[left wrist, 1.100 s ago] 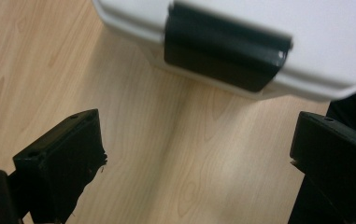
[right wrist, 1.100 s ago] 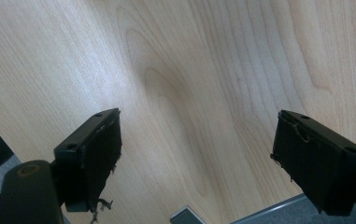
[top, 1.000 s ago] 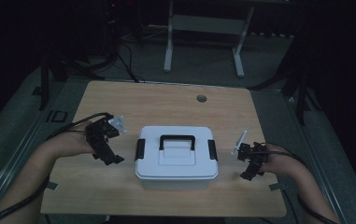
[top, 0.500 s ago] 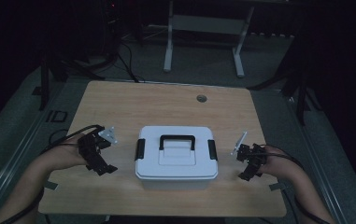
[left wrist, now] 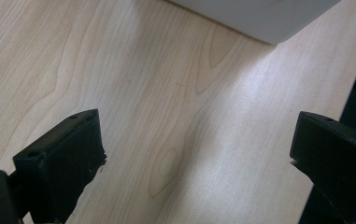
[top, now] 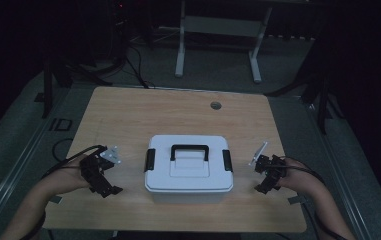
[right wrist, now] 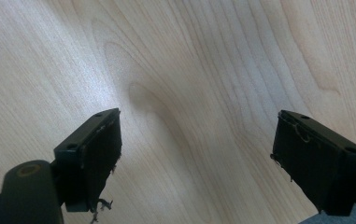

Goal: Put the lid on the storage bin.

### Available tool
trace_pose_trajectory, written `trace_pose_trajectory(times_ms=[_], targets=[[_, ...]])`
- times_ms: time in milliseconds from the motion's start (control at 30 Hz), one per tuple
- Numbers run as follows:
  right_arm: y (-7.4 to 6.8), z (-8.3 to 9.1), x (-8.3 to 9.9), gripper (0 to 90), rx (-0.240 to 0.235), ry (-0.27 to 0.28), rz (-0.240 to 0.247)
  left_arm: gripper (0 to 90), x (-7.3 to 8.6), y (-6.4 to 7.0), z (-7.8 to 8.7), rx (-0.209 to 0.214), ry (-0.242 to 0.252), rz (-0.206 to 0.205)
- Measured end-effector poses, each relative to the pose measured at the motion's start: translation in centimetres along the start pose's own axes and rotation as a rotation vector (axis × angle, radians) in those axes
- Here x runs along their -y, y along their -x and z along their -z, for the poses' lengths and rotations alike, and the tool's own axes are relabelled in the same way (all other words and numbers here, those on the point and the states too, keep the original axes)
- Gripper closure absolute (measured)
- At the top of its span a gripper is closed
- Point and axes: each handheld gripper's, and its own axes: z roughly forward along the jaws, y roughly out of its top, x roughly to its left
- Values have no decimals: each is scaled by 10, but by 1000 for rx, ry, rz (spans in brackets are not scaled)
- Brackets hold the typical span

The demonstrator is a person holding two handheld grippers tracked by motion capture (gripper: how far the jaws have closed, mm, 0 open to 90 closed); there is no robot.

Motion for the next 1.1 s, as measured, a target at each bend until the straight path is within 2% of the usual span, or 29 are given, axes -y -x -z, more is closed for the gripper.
trace_pose_trajectory(times_ms=[200, 267, 333, 433, 733, 933, 967, 1100], targets=[[0, -6, 4, 153, -5, 15, -13, 25, 12, 0, -12, 13, 5, 40], [0, -7, 6, 153, -5, 12, -17, 25, 15, 0, -15, -3, 1, 45], [1, -7, 7, 153, -4, 18, -17, 24, 18, 0, -17, 3, 11, 56], [1, -7, 9, 153, -1, 29, -26, 25, 24, -1, -18, -12, 28, 72], [1, -7, 14, 153, 6, 45, -40, 25, 38, 0, -25, -37, 6, 105], [1, -7, 16, 153, 10, 60, -51, 25, 49, 4, -29, -31, 54, 125], [1, -7, 16, 153, 9, 62, -52, 25, 52, 4, -29, -30, 72, 140], [1, -8, 16, 153, 8, 57, -53, 25, 57, 4, -29, -30, 77, 146]])
